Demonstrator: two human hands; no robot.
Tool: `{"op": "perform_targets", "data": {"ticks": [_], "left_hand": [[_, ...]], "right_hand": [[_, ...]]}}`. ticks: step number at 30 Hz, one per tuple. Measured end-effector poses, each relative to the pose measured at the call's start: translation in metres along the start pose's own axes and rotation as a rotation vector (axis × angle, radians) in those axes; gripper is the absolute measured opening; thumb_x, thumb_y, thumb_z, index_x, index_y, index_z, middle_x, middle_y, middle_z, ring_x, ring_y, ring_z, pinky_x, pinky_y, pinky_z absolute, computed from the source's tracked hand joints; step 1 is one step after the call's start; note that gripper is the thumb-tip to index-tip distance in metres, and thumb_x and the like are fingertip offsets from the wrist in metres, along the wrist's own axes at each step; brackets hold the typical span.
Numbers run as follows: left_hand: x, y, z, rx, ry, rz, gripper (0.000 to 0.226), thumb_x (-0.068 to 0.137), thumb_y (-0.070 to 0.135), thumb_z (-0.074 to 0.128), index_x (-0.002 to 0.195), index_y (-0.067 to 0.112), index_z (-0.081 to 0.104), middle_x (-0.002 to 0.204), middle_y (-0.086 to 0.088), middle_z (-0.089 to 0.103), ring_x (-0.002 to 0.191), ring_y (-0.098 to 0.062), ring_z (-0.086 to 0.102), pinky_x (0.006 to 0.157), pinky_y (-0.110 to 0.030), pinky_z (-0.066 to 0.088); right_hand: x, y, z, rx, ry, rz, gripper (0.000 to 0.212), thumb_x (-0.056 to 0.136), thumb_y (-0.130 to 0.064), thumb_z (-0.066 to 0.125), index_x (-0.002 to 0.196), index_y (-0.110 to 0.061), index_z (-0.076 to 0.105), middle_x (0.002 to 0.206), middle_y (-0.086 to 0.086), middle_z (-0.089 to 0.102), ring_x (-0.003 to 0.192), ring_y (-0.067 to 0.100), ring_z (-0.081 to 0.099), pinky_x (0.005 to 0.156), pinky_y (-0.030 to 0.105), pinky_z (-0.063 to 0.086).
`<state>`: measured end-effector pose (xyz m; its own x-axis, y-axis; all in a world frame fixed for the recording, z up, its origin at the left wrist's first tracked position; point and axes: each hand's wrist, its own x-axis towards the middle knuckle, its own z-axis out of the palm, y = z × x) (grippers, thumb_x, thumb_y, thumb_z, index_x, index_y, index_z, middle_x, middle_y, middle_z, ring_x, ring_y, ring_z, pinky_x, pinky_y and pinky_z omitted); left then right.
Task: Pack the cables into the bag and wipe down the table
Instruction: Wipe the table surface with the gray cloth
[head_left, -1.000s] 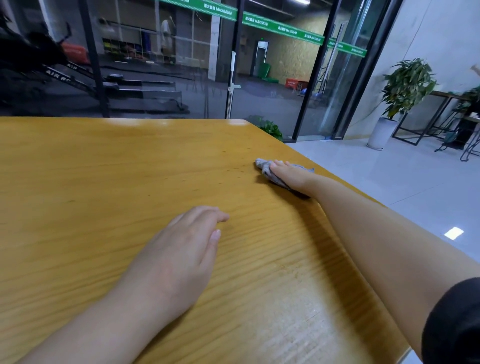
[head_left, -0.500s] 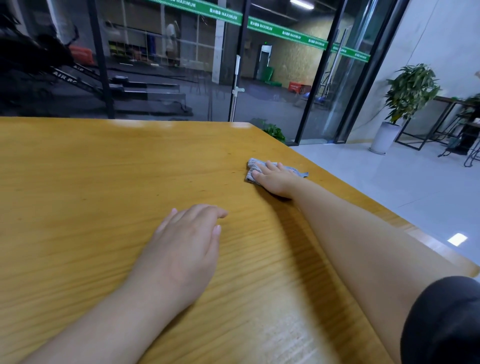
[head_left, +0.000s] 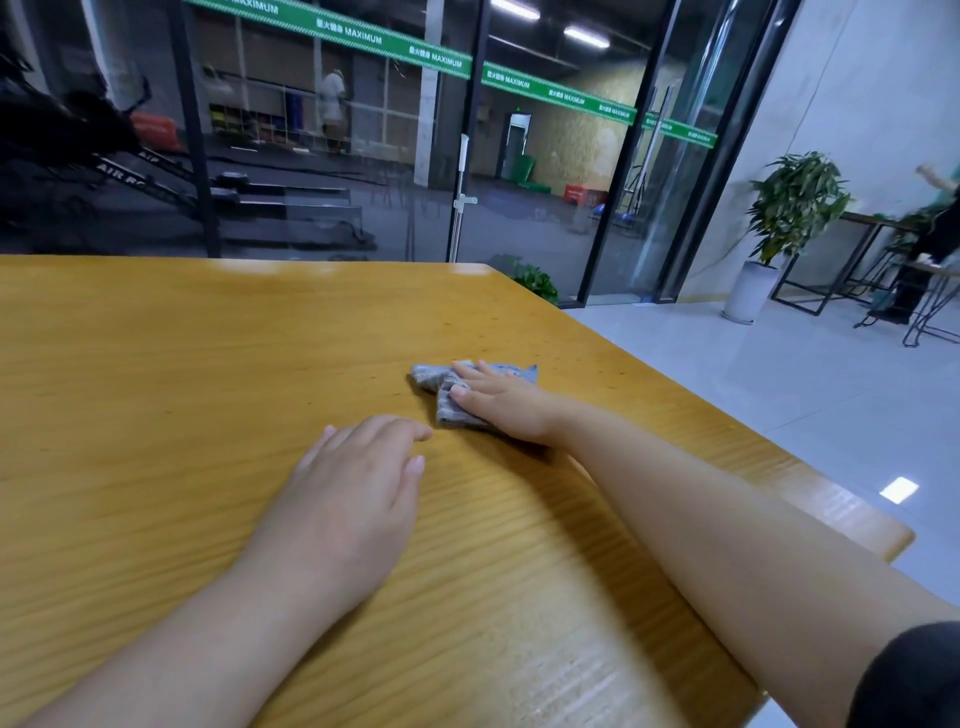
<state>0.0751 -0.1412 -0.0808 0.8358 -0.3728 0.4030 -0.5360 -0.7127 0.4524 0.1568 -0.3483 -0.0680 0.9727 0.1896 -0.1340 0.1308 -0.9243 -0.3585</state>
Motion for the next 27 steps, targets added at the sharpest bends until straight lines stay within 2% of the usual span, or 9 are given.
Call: {"op": "perform_targets", "data": {"ticks": [5, 9, 12, 15, 16, 17, 18, 22, 27], "left_hand": [[-0.002, 0.001, 0.000, 0.002, -0.006, 0.009, 0.034, 0.096, 0.032, 0.032, 0.129, 0.035, 0.041, 0.133, 0.021, 0.041, 0.128, -0.002, 0.033, 0.112, -0.028, 0.008], [-0.002, 0.000, 0.000, 0.015, -0.003, 0.003, 0.033, 0.096, 0.035, 0.033, 0.128, 0.035, 0.042, 0.133, 0.020, 0.043, 0.128, -0.002, 0.034, 0.112, -0.030, 0.008], [-0.001, -0.002, 0.000, 0.022, -0.005, 0.000, 0.034, 0.096, 0.038, 0.033, 0.128, 0.035, 0.042, 0.133, 0.020, 0.043, 0.129, -0.002, 0.033, 0.113, -0.031, 0.008], [-0.001, -0.002, 0.001, 0.013, -0.007, 0.006, 0.035, 0.095, 0.039, 0.032, 0.128, 0.035, 0.042, 0.132, 0.020, 0.043, 0.129, -0.001, 0.033, 0.113, -0.030, 0.008], [-0.001, -0.002, 0.002, 0.013, -0.010, 0.008, 0.035, 0.095, 0.040, 0.031, 0.128, 0.036, 0.042, 0.132, 0.021, 0.043, 0.128, -0.001, 0.033, 0.113, -0.030, 0.008], [-0.001, -0.003, 0.003, 0.014, -0.014, 0.011, 0.035, 0.095, 0.041, 0.031, 0.128, 0.036, 0.041, 0.132, 0.021, 0.042, 0.128, 0.000, 0.033, 0.112, -0.029, 0.008], [-0.001, -0.003, 0.004, 0.013, -0.018, 0.015, 0.035, 0.095, 0.041, 0.031, 0.128, 0.037, 0.041, 0.132, 0.022, 0.042, 0.128, 0.000, 0.032, 0.112, -0.029, 0.007], [-0.002, -0.003, 0.004, 0.004, -0.022, 0.019, 0.035, 0.094, 0.041, 0.032, 0.127, 0.036, 0.043, 0.131, 0.022, 0.043, 0.128, 0.000, 0.033, 0.112, -0.028, 0.008], [-0.002, -0.004, 0.005, 0.003, -0.025, 0.012, 0.034, 0.095, 0.041, 0.033, 0.126, 0.035, 0.044, 0.131, 0.020, 0.044, 0.128, -0.001, 0.034, 0.112, -0.029, 0.011]], "right_hand": [[-0.032, 0.005, -0.001, 0.473, 0.224, 0.163, 0.056, 0.089, -0.066, 0.036, 0.125, -0.030, 0.059, 0.126, -0.014, 0.053, 0.117, 0.011, 0.047, 0.099, 0.030, 0.033], [-0.046, 0.026, -0.021, 0.750, 0.404, 0.351, 0.066, 0.086, -0.067, 0.041, 0.125, -0.016, 0.058, 0.126, 0.005, 0.058, 0.116, 0.024, 0.053, 0.104, 0.043, 0.037], [-0.055, 0.043, -0.039, 0.908, 0.646, 0.486, 0.060, 0.088, -0.065, 0.040, 0.117, -0.015, 0.059, 0.111, 0.009, 0.062, 0.098, 0.028, 0.061, 0.092, 0.045, 0.048], [-0.063, 0.062, -0.052, 0.892, 0.922, 0.576, 0.053, 0.090, -0.064, 0.033, 0.108, -0.022, 0.060, 0.093, 0.004, 0.059, 0.076, 0.022, 0.059, 0.064, 0.034, 0.051], [-0.065, 0.070, -0.054, 0.854, 0.997, 0.558, 0.054, 0.092, -0.062, 0.031, 0.110, -0.022, 0.061, 0.096, 0.002, 0.058, 0.078, 0.022, 0.057, 0.084, 0.035, 0.047], [-0.066, 0.079, -0.054, 0.781, 1.055, 0.528, 0.054, 0.094, -0.060, 0.027, 0.112, -0.021, 0.061, 0.098, 0.001, 0.057, 0.082, 0.021, 0.054, 0.068, 0.026, 0.029], [-0.068, 0.087, -0.053, 0.675, 1.081, 0.500, 0.052, 0.096, -0.057, 0.025, 0.109, -0.022, 0.060, 0.099, 0.001, 0.056, 0.085, 0.020, 0.052, 0.070, 0.031, 0.040], [-0.067, 0.115, -0.039, 0.259, 0.863, 0.519, 0.047, 0.100, -0.048, 0.021, 0.092, -0.015, 0.052, 0.097, 0.009, 0.057, 0.089, 0.026, 0.051, 0.071, 0.034, 0.033], [-0.049, 0.128, -0.025, -0.092, 0.405, 0.691, 0.067, 0.094, -0.057, 0.011, 0.139, -0.015, 0.039, 0.148, 0.009, 0.035, 0.138, 0.027, 0.025, 0.110, 0.047, 0.020]]}}
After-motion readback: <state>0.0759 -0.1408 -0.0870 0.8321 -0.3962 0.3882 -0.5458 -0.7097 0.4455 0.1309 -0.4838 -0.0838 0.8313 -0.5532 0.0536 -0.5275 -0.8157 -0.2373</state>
